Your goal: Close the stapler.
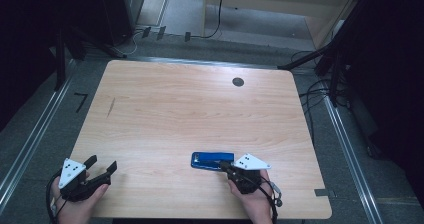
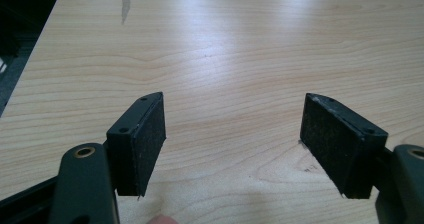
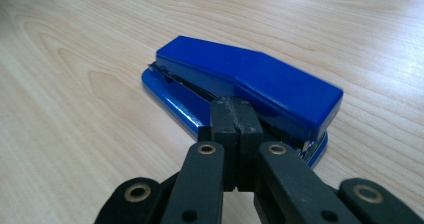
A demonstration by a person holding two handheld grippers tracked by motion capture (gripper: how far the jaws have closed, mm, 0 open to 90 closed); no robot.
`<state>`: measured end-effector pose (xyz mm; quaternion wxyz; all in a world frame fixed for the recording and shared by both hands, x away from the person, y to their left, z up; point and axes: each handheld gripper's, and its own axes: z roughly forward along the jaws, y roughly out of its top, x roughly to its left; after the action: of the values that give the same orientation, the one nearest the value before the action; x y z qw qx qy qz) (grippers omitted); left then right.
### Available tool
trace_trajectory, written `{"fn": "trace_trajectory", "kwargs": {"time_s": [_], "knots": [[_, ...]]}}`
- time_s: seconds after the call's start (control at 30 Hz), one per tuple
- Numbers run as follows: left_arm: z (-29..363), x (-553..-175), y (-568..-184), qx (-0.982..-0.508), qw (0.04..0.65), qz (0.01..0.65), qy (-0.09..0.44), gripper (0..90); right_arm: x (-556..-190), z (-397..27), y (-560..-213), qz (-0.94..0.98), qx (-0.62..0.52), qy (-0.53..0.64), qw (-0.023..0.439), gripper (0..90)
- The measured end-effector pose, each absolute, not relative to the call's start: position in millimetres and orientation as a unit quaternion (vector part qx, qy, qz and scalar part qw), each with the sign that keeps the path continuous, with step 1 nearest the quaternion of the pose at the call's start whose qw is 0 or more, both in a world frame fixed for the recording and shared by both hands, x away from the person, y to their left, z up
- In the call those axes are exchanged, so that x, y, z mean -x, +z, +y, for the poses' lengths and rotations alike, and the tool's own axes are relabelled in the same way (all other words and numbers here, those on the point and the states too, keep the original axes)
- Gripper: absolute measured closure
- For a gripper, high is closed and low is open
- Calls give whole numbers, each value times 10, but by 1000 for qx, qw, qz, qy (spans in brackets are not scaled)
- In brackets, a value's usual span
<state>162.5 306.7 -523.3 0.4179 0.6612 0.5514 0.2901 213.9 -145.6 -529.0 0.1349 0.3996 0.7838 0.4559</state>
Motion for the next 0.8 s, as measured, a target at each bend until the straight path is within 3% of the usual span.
{"fn": "trace_trajectory", "kwargs": {"time_s": [0.8], "knots": [[3063, -1642, -5233, -662, 409, 557, 290, 254, -2276, -1222, -5422, 784, -407, 453, 120, 900]]}}
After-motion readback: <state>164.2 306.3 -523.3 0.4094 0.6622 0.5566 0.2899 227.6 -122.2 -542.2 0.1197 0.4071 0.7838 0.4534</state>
